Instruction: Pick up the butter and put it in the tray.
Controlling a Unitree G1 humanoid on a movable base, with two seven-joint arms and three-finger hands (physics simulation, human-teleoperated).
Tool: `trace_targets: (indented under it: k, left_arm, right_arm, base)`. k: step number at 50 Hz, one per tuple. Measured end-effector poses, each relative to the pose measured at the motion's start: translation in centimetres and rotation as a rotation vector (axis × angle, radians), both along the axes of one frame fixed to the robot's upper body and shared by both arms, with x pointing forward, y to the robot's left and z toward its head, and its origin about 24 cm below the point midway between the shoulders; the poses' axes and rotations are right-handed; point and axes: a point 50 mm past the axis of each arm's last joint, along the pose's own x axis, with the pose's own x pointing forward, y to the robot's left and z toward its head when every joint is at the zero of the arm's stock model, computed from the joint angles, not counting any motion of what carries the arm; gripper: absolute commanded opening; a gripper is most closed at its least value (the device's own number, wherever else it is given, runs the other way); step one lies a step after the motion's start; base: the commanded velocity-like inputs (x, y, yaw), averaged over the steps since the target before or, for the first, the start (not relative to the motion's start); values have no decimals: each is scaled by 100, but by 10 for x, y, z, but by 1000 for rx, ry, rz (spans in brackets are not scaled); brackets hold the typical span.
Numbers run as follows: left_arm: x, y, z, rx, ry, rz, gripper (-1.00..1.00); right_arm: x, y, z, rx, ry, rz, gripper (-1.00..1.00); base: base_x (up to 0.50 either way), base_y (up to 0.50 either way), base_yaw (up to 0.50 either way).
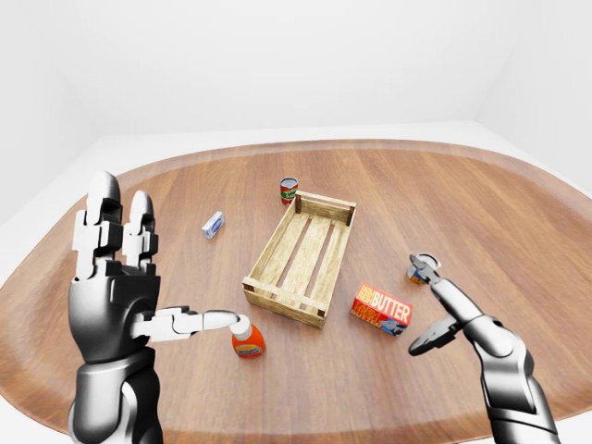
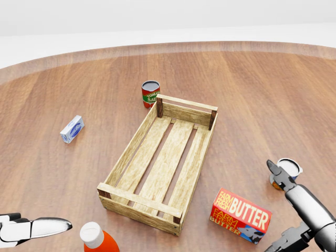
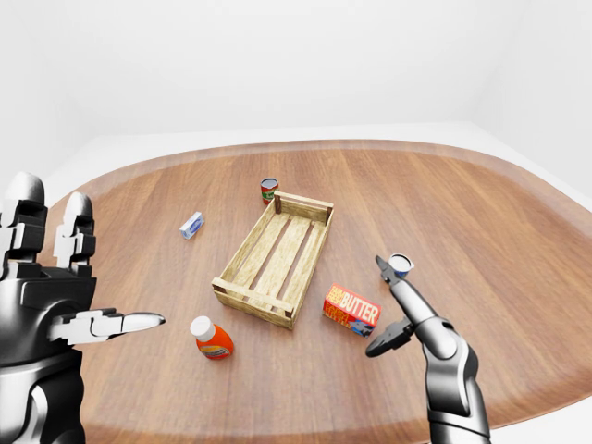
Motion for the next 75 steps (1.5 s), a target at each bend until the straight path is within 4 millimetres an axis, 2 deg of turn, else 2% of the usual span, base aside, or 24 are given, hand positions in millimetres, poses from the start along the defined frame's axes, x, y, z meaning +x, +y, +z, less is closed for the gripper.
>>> trace_targets:
  k: [19,48,65,75]
  left_arm:
    - [0,0,0,0,1,1,100]
    - [1,1,0,0,2,3,100]
    - [3,2,-1,-3,3,7,100]
    - [3,2,-1,-4,6,8,100]
  right_arm:
    - [0,-2,-26,12,106,-14,100]
    - [13,-5,-39,-1,170,-24,100]
    - [22,-8,-56,17,229,-66,100]
    - [26,-6,-56,11,235,-59,100]
  base:
    - [0,0,0]
    - [0,0,0]
    - [0,0,0]
    - [0,0,0]
